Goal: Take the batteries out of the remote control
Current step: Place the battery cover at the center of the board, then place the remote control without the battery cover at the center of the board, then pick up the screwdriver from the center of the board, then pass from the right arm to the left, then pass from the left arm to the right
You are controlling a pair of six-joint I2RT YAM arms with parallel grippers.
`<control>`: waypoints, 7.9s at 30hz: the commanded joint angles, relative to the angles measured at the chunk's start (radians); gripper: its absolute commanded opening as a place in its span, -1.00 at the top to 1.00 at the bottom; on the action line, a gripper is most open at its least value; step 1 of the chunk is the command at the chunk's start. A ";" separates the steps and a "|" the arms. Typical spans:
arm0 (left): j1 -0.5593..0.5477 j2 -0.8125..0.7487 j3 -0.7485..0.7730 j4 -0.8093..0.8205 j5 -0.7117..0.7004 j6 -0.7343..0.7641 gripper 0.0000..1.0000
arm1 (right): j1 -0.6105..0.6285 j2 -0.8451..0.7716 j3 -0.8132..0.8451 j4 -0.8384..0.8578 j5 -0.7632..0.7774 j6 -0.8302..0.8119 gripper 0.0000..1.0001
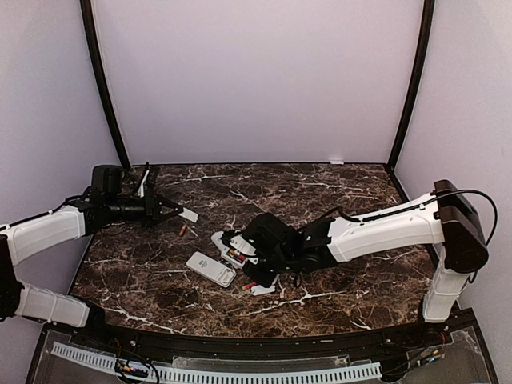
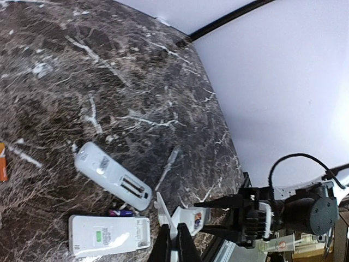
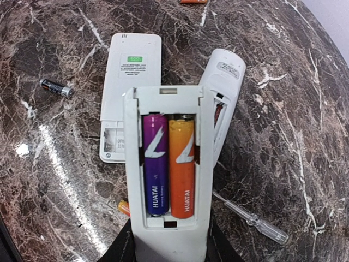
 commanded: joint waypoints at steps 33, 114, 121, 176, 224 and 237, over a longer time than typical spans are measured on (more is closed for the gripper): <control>0.217 0.006 -0.305 0.038 -0.257 -0.093 -0.59 | 0.112 0.264 0.304 -0.302 -0.231 0.003 0.86; 0.064 -0.070 0.142 -0.337 -0.351 0.305 -0.67 | -0.248 0.082 -0.057 -0.092 -0.101 -0.060 0.95; 0.009 -0.071 0.077 -0.226 -0.180 0.183 -0.63 | -0.248 -0.012 -0.049 -0.065 -0.177 -0.004 1.00; -0.381 0.094 0.086 0.118 0.218 0.182 0.68 | -0.284 -0.117 0.103 -0.046 -1.071 0.187 1.00; -0.363 0.037 -0.139 0.853 -0.062 -0.494 1.00 | -0.261 -0.343 -0.279 0.736 -0.700 0.587 0.32; -0.358 0.047 -0.144 0.846 -0.051 -0.492 1.00 | -0.262 -0.334 -0.285 0.771 -0.712 0.605 0.54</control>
